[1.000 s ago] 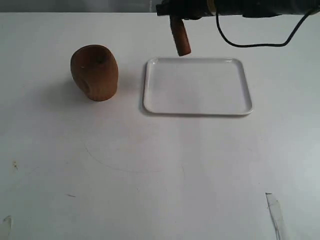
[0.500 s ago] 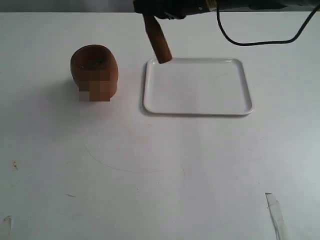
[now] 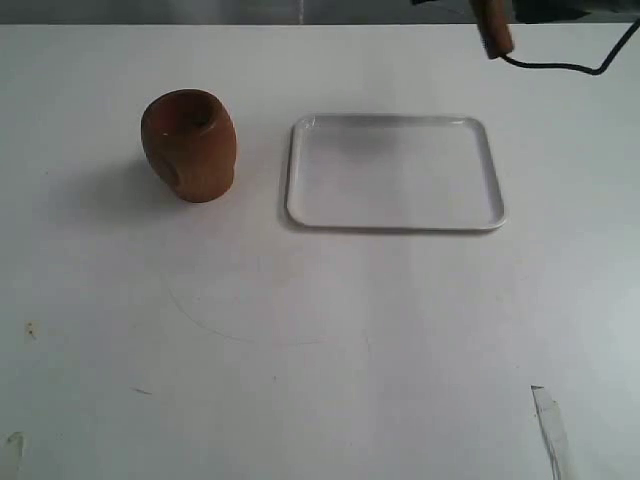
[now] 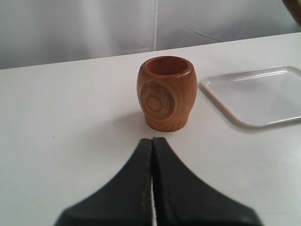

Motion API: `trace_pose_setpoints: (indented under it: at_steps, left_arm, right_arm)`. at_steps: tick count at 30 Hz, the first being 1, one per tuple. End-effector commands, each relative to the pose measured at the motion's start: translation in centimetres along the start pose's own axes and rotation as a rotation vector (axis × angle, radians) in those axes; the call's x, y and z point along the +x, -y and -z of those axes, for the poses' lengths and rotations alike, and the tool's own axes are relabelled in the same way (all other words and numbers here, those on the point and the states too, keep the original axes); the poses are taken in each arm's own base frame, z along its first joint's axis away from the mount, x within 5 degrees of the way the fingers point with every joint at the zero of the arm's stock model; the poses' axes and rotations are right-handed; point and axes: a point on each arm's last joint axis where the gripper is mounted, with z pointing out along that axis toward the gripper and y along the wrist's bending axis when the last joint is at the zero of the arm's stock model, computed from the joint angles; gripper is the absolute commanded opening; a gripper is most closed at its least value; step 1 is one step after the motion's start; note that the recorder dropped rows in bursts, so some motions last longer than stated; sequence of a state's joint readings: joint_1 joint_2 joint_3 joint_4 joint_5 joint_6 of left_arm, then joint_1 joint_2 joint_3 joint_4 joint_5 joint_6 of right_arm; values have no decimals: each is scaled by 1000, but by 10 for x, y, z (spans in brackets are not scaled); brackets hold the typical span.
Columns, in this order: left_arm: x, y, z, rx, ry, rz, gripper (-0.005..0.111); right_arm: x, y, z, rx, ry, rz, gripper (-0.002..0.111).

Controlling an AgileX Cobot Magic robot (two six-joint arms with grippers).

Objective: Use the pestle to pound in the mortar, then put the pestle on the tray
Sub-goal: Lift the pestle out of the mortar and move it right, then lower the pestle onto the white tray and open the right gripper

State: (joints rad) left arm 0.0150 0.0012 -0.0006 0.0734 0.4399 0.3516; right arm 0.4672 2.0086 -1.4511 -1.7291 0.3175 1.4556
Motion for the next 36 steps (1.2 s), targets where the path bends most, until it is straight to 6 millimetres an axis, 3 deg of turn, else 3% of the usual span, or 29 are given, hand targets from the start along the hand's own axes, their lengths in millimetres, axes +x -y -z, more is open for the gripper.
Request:
trace_pose_setpoints:
  at_steps: [1,3,4,5,6,7,9,10,13,17,28,36]
  left_arm:
    - [0,1,0,8,7,12,0]
    - [0,1,0,8,7,12,0]
    - [0,1,0,8,7,12,0]
    - [0,1,0,8,7,12,0]
    - [0,1,0,8,7,12,0]
    - [0,1,0,8,7,12,0]
    - [0,1,0,8,7,12,0]
    - [0,1,0,8,7,12,0]
    - [0,1,0,8,7,12,0]
    - [0,1,0,8,7,12,0]
    - [0,1,0,8,7,12,0]
    - [0,1,0,8,7,12,0]
  right_arm:
    - [11,35,9,331,-183,222,0]
    - [23,33,9,246,-309,306,0]
    - [29,18,7,50,-354,392,0]
    - [31,11,7,-40,-359,421,0]
    - [32,-11,11,-257,-340,474,0]
    - [32,-20,14,-351,-319,556,0]
    - [31,-64,34,-751,-230,686,0]
    - [31,-72,37,-801,-210,701,0]
    - [46,-103,36,-837,-260,805,0]
    - [76,-123,22,-883,-349,821,0]
    - [76,-128,18,-866,-323,743,1]
    - [76,-128,18,-873,-327,725,37]
